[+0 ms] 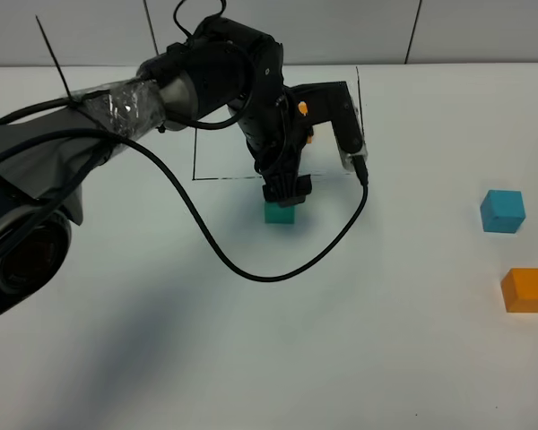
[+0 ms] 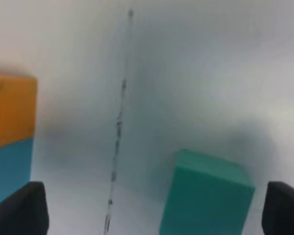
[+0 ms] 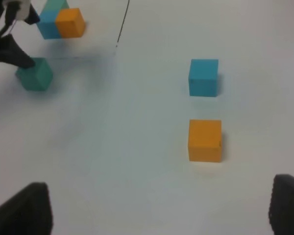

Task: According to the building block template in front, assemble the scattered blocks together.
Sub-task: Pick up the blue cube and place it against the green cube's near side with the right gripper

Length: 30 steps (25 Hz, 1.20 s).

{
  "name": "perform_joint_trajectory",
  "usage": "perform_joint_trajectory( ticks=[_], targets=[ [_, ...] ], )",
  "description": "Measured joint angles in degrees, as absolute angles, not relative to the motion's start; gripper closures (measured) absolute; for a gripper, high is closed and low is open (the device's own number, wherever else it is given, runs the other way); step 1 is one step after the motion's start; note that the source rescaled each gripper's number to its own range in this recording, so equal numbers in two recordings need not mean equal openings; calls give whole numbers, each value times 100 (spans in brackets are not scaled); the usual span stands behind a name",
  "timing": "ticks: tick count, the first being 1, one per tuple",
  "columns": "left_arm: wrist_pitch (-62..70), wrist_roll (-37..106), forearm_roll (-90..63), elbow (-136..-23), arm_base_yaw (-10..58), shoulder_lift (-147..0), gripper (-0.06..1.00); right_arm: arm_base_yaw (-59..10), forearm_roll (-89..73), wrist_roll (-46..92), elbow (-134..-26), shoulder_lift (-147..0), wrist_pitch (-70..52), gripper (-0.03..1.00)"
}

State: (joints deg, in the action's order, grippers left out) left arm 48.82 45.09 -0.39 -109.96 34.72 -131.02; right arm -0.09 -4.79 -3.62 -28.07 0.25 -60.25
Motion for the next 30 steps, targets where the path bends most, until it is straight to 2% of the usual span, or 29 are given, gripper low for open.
perform_joint_trajectory(
  ticks=[5,15,25,30],
  targets=[
    [5155,3474,257,-10996,3187,-12789,-5,-9,-479,-362,-2807,25,-6025,19],
    [5531,2125,325,-10427,1856,-11753,-5,-9,-479,-362,-2807,25,-6025,19],
    [5615,1310,343,-8445,596,-10027,-4,-9,-479,-362,-2807,25,-6025,19],
    [5462,790,485,-7092,325,-8598,-4,-9,-479,-362,-2807,25,-6025,19]
  ],
)
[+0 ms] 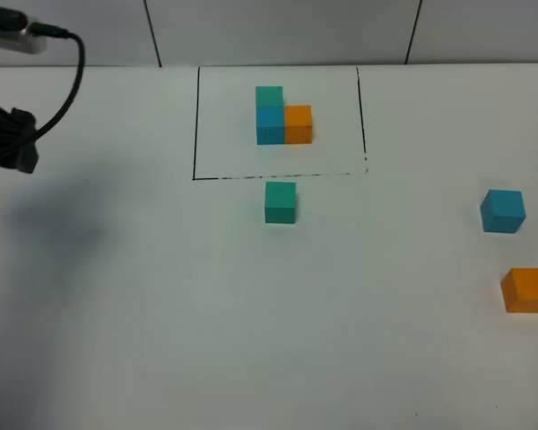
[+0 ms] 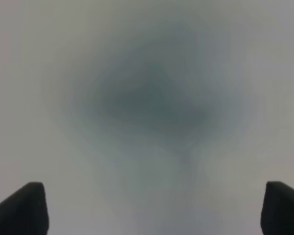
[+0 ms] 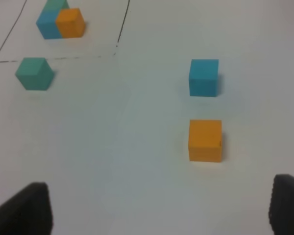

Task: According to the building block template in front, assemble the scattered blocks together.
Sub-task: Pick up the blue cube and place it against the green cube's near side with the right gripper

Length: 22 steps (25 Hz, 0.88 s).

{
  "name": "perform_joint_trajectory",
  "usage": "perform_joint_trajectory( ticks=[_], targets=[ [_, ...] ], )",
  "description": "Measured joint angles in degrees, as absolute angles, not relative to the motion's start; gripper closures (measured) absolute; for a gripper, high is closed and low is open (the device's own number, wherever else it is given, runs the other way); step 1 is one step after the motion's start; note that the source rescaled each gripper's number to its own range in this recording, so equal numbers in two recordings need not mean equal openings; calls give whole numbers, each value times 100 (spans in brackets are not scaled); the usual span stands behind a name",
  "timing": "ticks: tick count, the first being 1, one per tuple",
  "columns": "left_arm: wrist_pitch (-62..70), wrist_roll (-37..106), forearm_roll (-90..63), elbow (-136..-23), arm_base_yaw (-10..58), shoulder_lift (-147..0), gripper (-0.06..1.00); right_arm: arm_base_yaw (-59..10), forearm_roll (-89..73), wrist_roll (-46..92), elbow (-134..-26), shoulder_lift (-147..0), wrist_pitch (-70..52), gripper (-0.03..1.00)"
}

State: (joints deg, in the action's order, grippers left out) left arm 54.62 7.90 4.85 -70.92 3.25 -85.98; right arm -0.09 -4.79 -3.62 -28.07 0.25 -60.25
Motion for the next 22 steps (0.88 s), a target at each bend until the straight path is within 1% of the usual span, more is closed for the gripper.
perform_joint_trajectory(
  ticks=[7,10,18,22],
  targets=[
    [5476,0,589,-5909,325,-6620,-4,-9,-479,-362,-2807,25,-6025,19],
    [5467,-103,589,-5405,333,-5833,-3,-9,-479,-362,-2807,25,-6025,19],
    [5364,-190,436,-4345,778,-3953,-1,-9,-496,-362,-2807,25,-6025,19],
    [5364,-228,342,-3895,844,-3078,1,-9,-500,-362,-2807,25,-6025,19]
  ],
)
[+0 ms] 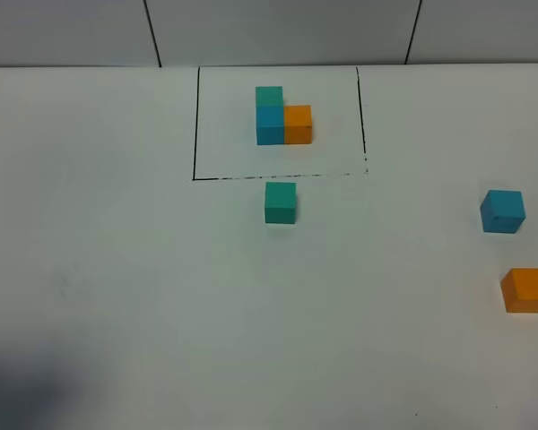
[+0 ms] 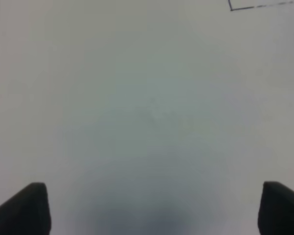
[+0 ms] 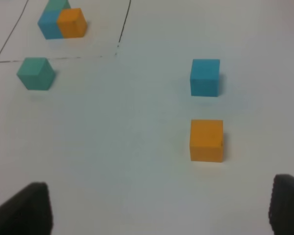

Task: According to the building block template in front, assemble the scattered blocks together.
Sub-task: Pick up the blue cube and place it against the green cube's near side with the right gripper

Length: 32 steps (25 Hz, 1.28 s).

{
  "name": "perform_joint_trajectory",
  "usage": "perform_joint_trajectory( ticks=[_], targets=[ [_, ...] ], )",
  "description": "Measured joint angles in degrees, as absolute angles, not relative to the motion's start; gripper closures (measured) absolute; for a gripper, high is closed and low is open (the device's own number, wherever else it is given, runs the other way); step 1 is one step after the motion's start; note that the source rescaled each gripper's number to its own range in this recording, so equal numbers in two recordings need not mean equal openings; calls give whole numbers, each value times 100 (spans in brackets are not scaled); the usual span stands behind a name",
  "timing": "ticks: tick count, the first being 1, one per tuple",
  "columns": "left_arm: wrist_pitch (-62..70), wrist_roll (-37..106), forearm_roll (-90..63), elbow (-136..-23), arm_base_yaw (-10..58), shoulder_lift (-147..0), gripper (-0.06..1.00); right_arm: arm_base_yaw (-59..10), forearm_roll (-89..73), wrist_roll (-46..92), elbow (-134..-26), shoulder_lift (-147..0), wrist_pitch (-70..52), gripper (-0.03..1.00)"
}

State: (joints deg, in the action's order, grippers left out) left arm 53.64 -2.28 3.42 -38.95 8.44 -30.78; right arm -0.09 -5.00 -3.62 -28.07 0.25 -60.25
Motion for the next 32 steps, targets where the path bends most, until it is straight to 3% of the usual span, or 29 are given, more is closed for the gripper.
perform_joint_trajectory(
  ticks=[7,14,32],
  targets=[
    [5411,-161,-116,-3079,844,-1642,3,-9,-502,-362,-2807,25,-6025,19],
    [5546,280,-559,-3019,844,-639,6,-9,-507,-362,-2807,25,-6025,19],
    [6013,280,-570,-2901,736,34,11,-9,-524,-362,-2807,25,-6025,19]
  ],
)
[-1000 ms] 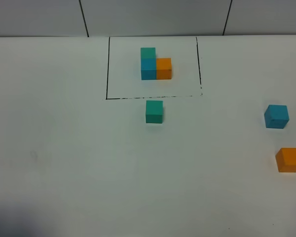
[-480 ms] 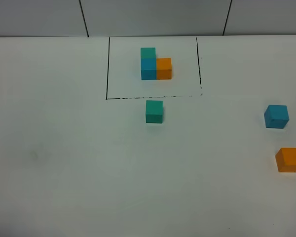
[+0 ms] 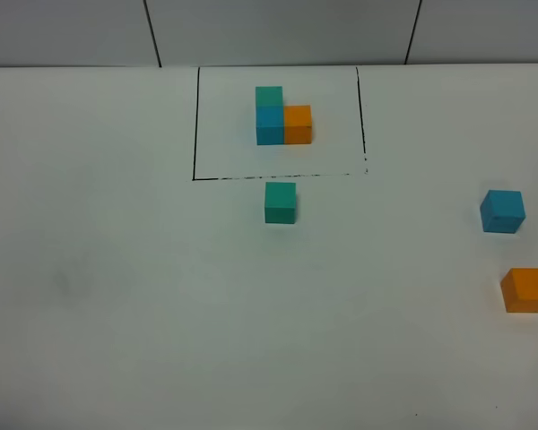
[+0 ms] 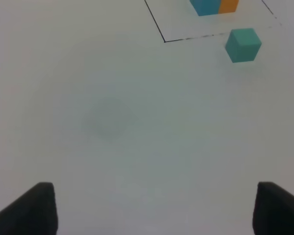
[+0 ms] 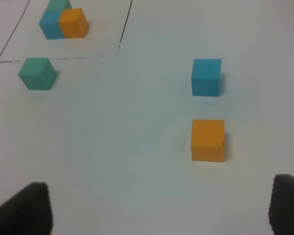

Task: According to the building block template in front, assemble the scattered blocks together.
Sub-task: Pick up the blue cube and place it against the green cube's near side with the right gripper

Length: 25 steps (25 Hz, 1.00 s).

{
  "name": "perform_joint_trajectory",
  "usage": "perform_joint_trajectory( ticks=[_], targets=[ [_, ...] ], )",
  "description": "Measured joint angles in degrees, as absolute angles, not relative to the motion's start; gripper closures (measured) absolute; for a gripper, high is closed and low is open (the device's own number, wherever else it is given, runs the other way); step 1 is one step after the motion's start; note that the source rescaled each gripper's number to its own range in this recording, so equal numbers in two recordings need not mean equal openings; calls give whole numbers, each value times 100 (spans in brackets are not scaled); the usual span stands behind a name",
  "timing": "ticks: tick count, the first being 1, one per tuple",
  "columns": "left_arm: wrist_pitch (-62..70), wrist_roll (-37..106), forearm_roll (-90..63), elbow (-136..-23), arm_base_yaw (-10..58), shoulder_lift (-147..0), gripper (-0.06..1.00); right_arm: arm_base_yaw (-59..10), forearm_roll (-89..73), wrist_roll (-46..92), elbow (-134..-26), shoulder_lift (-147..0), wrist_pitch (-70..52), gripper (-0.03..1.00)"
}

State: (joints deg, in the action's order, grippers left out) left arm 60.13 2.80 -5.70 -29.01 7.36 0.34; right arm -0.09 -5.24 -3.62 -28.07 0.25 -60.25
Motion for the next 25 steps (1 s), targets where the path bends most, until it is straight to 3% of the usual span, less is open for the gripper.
perform_joint_trajectory(
  ticks=[10,25],
  targets=[
    [6013,275,-569,-2901,-86,37,11,-9,-524,-362,-2807,25,-6025,19],
    [6013,247,-574,-2901,-128,40,12,-9,-524,-362,-2807,25,-6025,19]
  ],
)
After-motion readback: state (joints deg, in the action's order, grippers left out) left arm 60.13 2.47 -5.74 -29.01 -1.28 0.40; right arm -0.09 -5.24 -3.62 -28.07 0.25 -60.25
